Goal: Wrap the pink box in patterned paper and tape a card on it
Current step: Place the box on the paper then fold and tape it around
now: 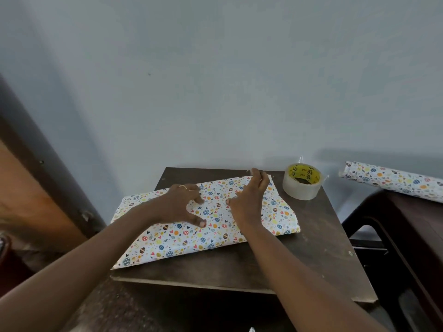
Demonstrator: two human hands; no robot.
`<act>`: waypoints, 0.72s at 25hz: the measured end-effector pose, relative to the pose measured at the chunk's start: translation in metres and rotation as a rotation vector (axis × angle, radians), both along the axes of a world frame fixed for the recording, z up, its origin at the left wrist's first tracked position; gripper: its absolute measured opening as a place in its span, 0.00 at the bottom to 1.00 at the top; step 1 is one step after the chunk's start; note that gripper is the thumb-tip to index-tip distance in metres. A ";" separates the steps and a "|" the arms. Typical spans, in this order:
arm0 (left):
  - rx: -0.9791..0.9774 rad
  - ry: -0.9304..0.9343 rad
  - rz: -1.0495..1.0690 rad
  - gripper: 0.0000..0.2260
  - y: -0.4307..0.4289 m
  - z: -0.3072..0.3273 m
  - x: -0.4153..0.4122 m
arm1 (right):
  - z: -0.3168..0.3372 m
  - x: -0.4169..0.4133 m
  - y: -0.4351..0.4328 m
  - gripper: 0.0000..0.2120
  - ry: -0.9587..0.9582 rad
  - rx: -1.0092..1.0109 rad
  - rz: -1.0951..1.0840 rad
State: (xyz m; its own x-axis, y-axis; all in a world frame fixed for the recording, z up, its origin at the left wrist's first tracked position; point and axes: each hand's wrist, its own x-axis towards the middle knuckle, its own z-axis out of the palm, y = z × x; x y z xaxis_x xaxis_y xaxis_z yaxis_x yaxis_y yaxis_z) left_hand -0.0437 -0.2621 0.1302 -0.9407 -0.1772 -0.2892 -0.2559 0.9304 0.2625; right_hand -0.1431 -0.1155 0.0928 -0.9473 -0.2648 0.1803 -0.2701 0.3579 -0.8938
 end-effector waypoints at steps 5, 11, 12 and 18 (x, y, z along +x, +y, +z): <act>0.013 -0.023 0.040 0.21 0.006 0.003 0.000 | -0.008 -0.010 0.000 0.41 -0.020 -0.152 0.040; -0.069 -0.158 0.144 0.35 0.020 0.020 -0.012 | -0.005 -0.010 -0.003 0.37 -0.057 -0.204 0.034; -0.057 -0.163 0.142 0.34 0.020 0.024 -0.015 | -0.005 -0.010 -0.002 0.37 -0.077 -0.212 0.046; -0.003 -0.130 0.087 0.17 0.010 0.027 -0.018 | 0.000 -0.006 0.002 0.26 -0.097 -0.213 0.113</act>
State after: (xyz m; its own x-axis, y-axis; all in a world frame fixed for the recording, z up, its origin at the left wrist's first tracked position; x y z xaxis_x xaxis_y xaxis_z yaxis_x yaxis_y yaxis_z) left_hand -0.0616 -0.2520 0.1569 -0.8764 -0.2577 -0.4069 -0.3675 0.9039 0.2191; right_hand -0.1487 -0.1138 0.0924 -0.9294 -0.3357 0.1534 -0.2075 0.1313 -0.9694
